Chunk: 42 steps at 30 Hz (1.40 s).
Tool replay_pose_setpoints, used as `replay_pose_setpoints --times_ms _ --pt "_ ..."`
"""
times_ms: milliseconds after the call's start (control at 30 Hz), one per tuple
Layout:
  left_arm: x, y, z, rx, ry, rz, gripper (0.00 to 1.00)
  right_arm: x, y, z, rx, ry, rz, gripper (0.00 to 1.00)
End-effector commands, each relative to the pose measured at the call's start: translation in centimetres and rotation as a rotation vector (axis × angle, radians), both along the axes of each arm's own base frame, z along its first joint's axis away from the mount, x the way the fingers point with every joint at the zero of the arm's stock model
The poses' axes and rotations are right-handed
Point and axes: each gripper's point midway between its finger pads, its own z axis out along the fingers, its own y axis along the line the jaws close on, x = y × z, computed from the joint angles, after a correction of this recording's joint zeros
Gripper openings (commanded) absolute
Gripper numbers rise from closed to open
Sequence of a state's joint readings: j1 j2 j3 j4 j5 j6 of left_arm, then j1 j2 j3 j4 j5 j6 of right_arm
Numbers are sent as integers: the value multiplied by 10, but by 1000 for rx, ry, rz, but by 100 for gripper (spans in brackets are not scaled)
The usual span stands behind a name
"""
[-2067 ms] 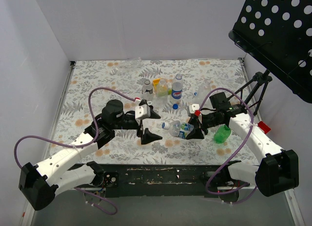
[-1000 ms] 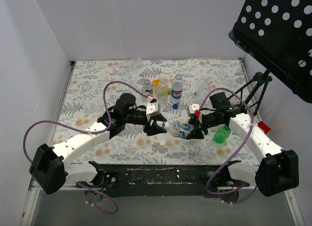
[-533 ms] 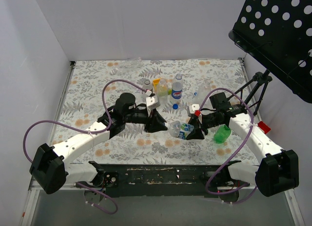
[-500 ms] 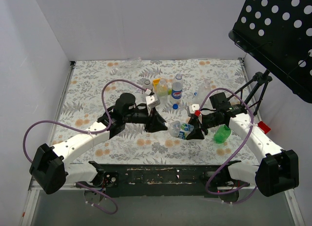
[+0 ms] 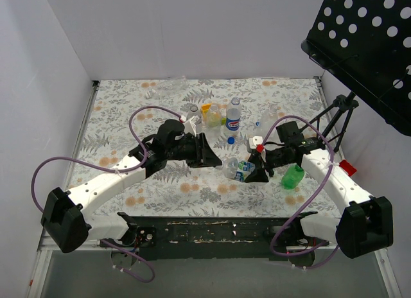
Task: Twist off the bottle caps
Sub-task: Unscrew the bottle cap from the plastic bottle.
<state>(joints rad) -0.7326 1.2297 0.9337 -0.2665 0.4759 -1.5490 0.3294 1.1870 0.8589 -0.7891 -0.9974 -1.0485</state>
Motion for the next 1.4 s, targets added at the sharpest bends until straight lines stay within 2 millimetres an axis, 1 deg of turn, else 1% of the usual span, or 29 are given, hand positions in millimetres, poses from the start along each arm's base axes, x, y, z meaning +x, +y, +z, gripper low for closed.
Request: replay_pose_setpoints --times_ms 0,33,100,133,167,267,333,367,400,433,467,533,600,733,767,967,1033,1167,1367 --pt "21 8 14 35 -90 97 48 -3 4 9 39 -5 19 14" --pt "23 9 19 36 -136 89 65 -3 4 9 40 -6 18 14" --pt "23 11 29 21 -234 62 88 -3 4 9 40 -6 17 14" --pt "24 13 38 0 -292 61 96 -4 4 9 39 -4 17 14" --pt "25 15 45 -9 -361 51 98 -3 4 10 42 -7 19 14" --pt "17 23 71 -46 -615 -25 98 -3 4 10 41 -6 19 14" --pt "4 27 86 -59 -805 -124 98 -3 4 10 44 -8 21 14" --pt "-7 29 88 -67 -901 -200 98 -4 4 10 44 -6 22 14" --pt "-25 30 88 -89 -1015 -336 98 -4 4 10 46 -8 21 14" --pt "-39 32 82 -96 -1121 -444 98 -4 4 10 47 -6 21 14" --pt "-49 36 74 -95 -1199 -515 98 -4 4 10 47 -6 22 14" --pt "-57 42 65 -86 -1351 -584 98 -4 5 10 47 -7 23 14" --pt "-52 42 57 -56 -1376 -592 98 -4 4 10 46 -9 21 14" --pt "-42 32 39 -22 -1328 -657 98 -4 4 9 45 -8 20 15" --pt "-42 29 37 -32 -1324 -668 96 -4 4 9 46 -9 21 14" --pt "-24 15 33 -37 -1335 -640 92 -4 4 9 47 -6 21 15" --pt "-21 12 33 -37 -1329 -641 90 -4 4 10 49 -13 22 15" --pt "-19 8 26 -41 -1291 -655 85 -4 4 8 48 -10 22 15" --pt "-17 2 17 -50 -1233 -673 70 -4 4 8 49 -7 22 15"
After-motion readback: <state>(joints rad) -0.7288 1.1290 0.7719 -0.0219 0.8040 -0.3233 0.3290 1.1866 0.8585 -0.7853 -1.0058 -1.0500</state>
